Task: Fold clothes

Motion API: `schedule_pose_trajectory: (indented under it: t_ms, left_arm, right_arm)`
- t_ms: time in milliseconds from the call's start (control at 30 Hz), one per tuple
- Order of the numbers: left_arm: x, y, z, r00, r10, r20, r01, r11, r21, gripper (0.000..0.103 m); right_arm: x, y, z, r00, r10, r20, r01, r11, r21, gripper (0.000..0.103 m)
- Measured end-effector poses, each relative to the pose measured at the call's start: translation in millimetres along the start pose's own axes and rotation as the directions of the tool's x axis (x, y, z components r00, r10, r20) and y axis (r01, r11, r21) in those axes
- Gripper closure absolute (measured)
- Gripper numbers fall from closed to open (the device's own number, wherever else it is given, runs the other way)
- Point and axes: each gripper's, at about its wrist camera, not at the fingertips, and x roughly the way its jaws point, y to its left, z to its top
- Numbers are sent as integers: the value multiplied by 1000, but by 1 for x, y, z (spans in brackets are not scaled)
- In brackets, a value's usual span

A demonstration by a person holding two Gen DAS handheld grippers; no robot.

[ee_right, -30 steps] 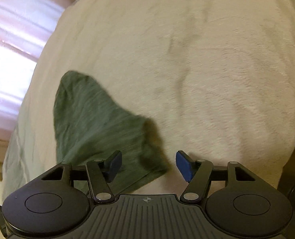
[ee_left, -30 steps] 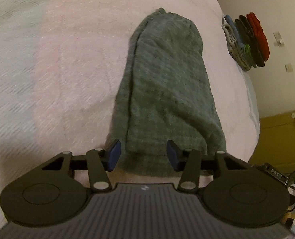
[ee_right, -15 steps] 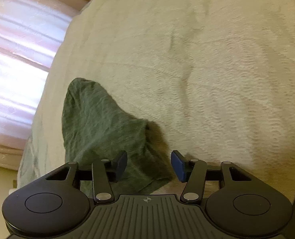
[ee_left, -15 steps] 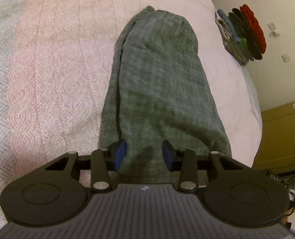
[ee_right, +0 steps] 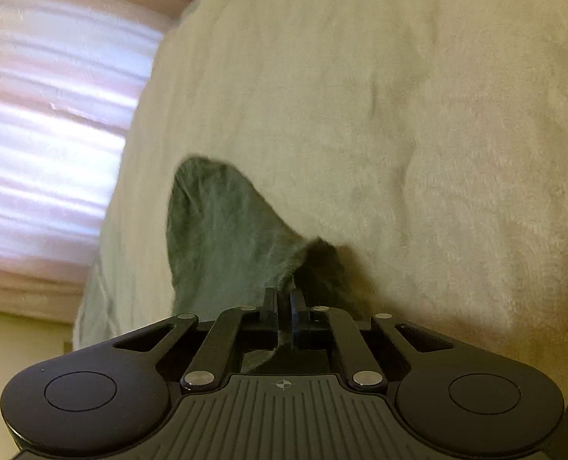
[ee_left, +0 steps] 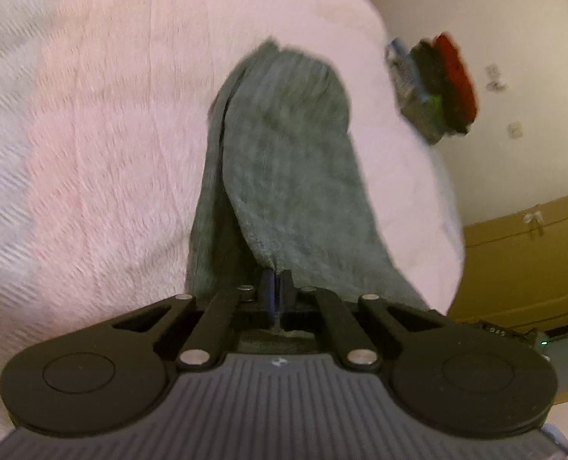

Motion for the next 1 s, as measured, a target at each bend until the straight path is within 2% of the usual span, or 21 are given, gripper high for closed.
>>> schedule_pose_trajectory:
  t_ms: [100,200,267,333,567,600,667,767,800,900,1000]
  left_arm:
    - [-6,5,-4,1000,21,2,-22,1000,14,103]
    - [8,10,-14,997,59,-40,-59,998,19,103]
    - [13,11,-20,996,76,-41,-75,997,29,103]
    - [13,11,-24,997,78,-30,-76,996,42,103]
    - [34,10,-35,984,170,-59,-159,974,161,103]
    - [38,7,-36,980,189,-62,-175,966,190,103]
    - [44,2,-36,970,233,-64,-211,947,244,100]
    - [40,7,-31,969,232,-85,-209,953,219,99]
    - [36,7,-28,968,237,-87,-214,953,216,98]
    - [23,6,-13,970,234,-70,-216,955,205,94]
    - [13,1,20,980,197,5,-194,964,180,94]
  right_arm:
    - [17,-7,-7,995,-88,-54,87,996,-19,99]
    - [20,-9,-11,992,-116,-42,115,993,-21,99]
    - [17,-6,-11,992,-125,-24,124,991,-46,100]
    - [20,-6,-10,985,-169,-27,167,983,-76,103]
    - [38,-4,-11,964,-265,-26,260,957,-131,102]
    - [39,0,-9,959,-281,-33,273,951,-148,92]
    - [38,8,-5,943,-333,-27,322,927,-192,28]
    - [27,22,9,934,-351,61,353,890,-289,27]
    - [26,24,18,936,-346,69,350,888,-298,27]
    - [33,25,49,951,-301,73,309,906,-290,27]
    - [56,39,82,968,-242,74,252,917,-309,27]
